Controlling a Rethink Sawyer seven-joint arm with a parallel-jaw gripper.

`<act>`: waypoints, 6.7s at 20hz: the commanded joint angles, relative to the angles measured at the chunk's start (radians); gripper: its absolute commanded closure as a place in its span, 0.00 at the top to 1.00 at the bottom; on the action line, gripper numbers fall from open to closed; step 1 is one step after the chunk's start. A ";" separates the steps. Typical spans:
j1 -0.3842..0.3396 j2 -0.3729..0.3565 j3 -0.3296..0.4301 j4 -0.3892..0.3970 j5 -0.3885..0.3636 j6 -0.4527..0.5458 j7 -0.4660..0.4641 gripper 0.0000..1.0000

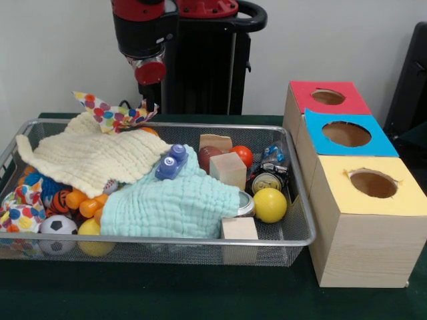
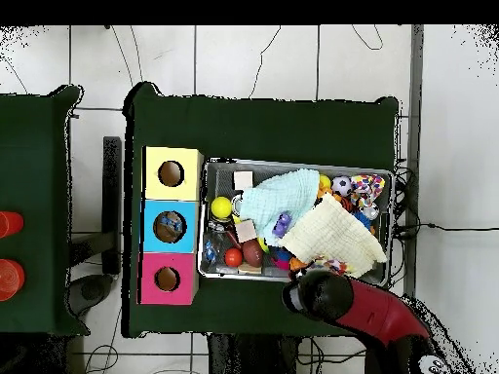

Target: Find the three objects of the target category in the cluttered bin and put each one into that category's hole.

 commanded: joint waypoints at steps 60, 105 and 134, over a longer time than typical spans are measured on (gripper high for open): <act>0.086 0.117 0.282 0.005 -0.053 -0.044 -0.277 1.00; 0.271 0.220 0.273 -0.122 -0.138 -0.157 0.068 1.00; 0.471 0.368 0.121 -0.314 0.047 -0.208 0.138 1.00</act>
